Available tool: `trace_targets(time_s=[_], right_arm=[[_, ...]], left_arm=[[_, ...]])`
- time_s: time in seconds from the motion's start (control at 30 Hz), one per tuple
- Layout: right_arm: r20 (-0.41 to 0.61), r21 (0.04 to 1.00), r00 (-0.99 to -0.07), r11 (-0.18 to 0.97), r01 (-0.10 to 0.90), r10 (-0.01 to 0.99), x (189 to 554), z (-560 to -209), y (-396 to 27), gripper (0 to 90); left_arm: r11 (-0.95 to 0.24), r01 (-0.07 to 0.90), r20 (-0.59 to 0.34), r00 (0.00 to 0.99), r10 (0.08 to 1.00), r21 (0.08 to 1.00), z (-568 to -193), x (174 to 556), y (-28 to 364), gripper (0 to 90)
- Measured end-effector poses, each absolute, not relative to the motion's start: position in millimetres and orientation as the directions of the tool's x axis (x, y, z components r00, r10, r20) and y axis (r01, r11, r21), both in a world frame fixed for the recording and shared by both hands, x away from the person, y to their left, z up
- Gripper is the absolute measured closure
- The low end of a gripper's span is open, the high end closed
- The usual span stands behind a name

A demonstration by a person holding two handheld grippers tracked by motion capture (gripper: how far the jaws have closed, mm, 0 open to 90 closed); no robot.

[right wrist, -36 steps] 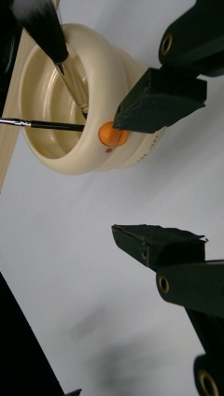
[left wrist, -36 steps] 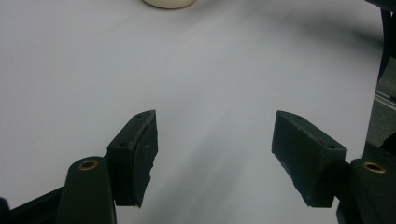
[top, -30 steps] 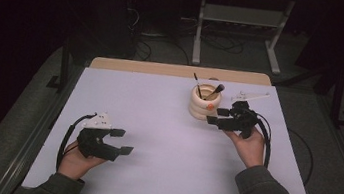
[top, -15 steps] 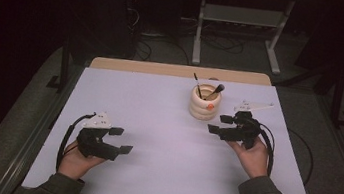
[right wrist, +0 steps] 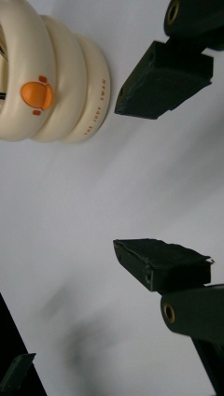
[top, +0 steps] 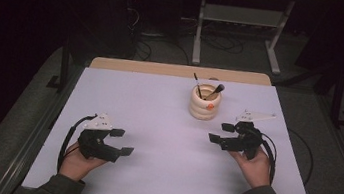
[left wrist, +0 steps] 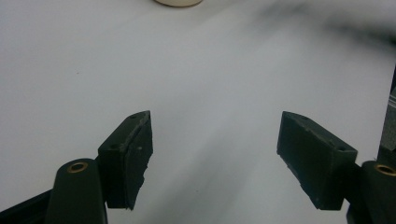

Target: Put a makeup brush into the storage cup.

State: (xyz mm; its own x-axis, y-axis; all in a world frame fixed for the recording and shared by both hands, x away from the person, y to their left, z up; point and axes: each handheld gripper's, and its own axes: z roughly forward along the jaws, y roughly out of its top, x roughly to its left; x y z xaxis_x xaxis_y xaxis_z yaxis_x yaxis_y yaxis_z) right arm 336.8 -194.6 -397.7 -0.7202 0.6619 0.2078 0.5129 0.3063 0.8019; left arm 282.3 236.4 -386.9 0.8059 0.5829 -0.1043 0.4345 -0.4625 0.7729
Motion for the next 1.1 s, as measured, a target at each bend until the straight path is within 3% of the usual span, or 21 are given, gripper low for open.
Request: trace_targets(time_s=[1.1], right_arm=[[0.221, 0.809, -0.707, 0.278, 0.517, 0.672, 308.9, -414.5, -210.9, 23.1]], left_arm=[[-0.446, 0.441, -0.108, 0.795, 0.597, 0.779, -397.1, 273.3, 249.3, 24.1]])
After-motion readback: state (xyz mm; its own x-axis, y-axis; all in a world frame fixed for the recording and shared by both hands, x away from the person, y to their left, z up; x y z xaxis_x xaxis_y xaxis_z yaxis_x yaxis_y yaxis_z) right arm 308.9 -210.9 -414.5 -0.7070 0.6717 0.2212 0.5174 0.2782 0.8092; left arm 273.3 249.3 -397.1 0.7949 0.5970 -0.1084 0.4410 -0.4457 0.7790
